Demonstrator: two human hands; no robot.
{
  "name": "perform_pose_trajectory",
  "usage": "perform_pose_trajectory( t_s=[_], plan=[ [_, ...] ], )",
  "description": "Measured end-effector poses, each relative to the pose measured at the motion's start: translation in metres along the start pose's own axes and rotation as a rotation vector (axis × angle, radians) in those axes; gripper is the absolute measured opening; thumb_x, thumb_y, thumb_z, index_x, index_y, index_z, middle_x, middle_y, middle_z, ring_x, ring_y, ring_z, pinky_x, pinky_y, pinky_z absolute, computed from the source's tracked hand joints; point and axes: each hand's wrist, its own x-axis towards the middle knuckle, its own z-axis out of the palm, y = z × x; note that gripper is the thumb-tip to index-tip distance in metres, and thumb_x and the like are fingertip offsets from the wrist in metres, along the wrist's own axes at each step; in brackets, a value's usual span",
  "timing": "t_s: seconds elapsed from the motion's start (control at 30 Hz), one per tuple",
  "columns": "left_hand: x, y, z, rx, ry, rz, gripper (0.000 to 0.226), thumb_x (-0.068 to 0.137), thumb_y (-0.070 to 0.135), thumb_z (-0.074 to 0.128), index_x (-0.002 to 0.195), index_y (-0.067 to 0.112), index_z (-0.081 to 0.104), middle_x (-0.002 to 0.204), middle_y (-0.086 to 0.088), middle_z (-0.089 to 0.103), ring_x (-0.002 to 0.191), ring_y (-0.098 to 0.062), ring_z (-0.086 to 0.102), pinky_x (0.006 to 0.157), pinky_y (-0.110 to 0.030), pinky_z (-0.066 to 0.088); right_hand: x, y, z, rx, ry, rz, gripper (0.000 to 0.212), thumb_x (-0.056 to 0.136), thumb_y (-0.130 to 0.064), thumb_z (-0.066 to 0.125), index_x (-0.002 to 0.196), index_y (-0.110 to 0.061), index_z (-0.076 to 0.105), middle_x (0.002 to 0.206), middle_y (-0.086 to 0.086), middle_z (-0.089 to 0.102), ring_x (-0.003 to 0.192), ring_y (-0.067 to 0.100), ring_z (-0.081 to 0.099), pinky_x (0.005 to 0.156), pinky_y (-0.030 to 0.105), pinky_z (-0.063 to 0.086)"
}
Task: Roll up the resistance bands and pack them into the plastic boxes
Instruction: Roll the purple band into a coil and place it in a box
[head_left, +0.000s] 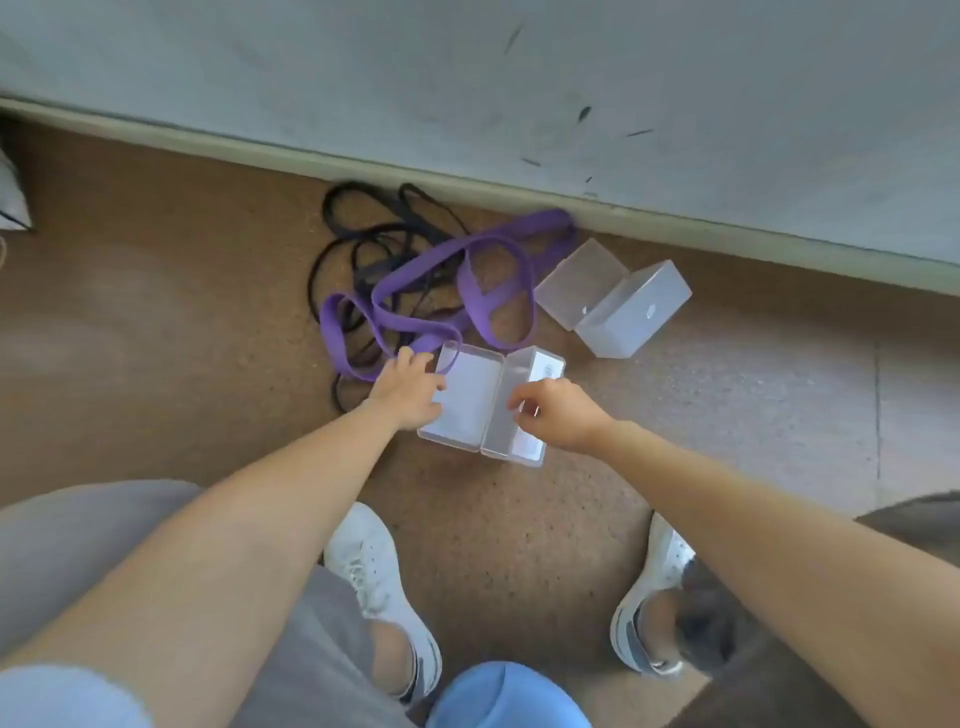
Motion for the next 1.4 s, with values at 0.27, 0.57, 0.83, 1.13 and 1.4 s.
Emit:
perform_pose_trajectory(
  t_s=[0.27,0.57,0.83,1.13,1.4],
  plan=[
    [-0.026,0.006,-0.007,-0.073,0.033,-0.136,0.021,0.096,0.034,0.052,0.103,0.026,0.070,0.116,-0.005,0.059,0.128,-0.030,0.036,0.101,-0.049,0.031,-0.043,0.006,0.009,-0.009,-0.029,0.039,0.031,0.095,-0.021,0.062,0.125,-0.021,0.069,0.113,0.002,0.073,0.102,0.020,0.066,0.090,0.030,0.050],
    [-0.066,0.016,-0.057,-0.735,0.375,-0.109,0.019,0.086,0.002,0.075,0.100,0.014,0.080,0.102,-0.006,0.078,0.096,-0.016,0.070,0.088,-0.029,0.054,-0.067,-0.027,-0.029,0.131,0.182,-0.052,0.031,0.097,-0.024,0.065,0.127,-0.017,0.068,0.106,0.000,0.068,0.095,0.018,0.065,0.081,0.026,0.048],
    [-0.086,0.031,-0.142,-1.002,0.502,0.056,0.035,0.096,-0.010,0.055,0.128,0.001,0.065,0.112,-0.010,0.068,0.103,-0.015,0.060,0.075,-0.003,0.046,-0.062,-0.073,-0.059,0.161,0.284,-0.120,0.061,0.091,-0.026,0.072,0.147,-0.018,0.049,0.127,0.005,0.065,0.112,0.024,0.063,0.101,0.037,0.050],
    [-0.157,0.044,-0.291,-1.286,0.733,0.319,0.033,0.102,-0.005,0.050,0.127,0.013,0.062,0.101,0.003,0.069,0.088,-0.008,0.065,0.078,-0.020,0.054,-0.060,-0.142,-0.138,0.284,0.467,-0.234,0.103,0.085,-0.041,0.080,0.161,-0.019,0.016,0.158,0.010,0.031,0.144,0.026,0.038,0.116,0.037,0.037],
    [-0.232,0.063,-0.419,-1.201,0.841,0.573,0.034,0.101,-0.004,0.048,0.124,0.014,0.066,0.103,-0.002,0.070,0.090,-0.009,0.069,0.087,-0.030,0.058,-0.092,-0.205,-0.226,0.513,0.739,-0.318,0.127,0.076,-0.045,0.088,0.162,-0.024,-0.004,0.164,0.004,0.009,0.146,0.029,0.035,0.111,0.039,0.041]
  ],
)
